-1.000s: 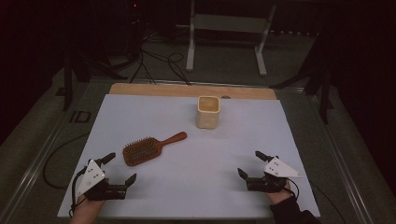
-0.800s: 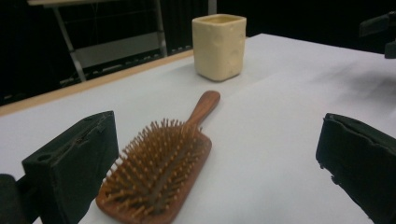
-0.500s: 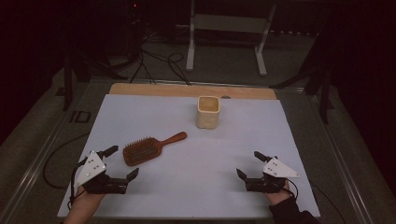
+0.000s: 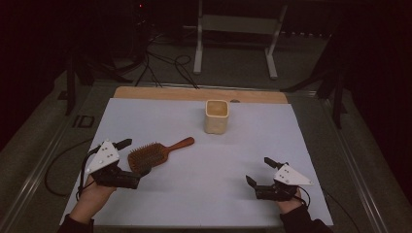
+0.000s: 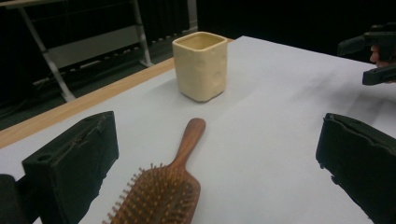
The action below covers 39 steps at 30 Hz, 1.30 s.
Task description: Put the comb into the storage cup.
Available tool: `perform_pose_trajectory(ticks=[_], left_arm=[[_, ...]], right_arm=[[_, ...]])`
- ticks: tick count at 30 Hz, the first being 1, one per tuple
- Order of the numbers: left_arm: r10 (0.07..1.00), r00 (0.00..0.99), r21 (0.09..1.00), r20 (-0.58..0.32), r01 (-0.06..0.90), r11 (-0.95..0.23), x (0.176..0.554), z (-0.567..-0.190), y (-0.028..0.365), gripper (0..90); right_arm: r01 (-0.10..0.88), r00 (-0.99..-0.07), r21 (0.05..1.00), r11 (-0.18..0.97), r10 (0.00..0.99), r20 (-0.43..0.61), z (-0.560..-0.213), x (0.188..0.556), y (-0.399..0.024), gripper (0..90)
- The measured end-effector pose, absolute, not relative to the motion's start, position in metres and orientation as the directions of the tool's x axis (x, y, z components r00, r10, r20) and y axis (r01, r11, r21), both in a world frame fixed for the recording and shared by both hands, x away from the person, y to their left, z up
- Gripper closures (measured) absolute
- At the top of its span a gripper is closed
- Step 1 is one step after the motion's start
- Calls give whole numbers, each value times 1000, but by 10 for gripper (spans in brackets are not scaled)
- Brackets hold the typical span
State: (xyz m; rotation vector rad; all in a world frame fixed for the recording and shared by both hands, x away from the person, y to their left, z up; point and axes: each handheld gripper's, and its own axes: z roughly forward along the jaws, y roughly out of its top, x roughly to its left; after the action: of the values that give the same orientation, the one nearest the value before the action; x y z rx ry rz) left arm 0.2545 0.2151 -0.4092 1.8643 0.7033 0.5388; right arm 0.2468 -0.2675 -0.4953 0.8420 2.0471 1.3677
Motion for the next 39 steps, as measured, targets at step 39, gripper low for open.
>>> perform_pose_trajectory(ticks=[39], left_arm=[[616, 787, 859, -20, 328, -392, 337, -404, 135, 2]], right_arm=[[190, -680, 945, 268, 730, -70, -494, 246, -268, 90]])
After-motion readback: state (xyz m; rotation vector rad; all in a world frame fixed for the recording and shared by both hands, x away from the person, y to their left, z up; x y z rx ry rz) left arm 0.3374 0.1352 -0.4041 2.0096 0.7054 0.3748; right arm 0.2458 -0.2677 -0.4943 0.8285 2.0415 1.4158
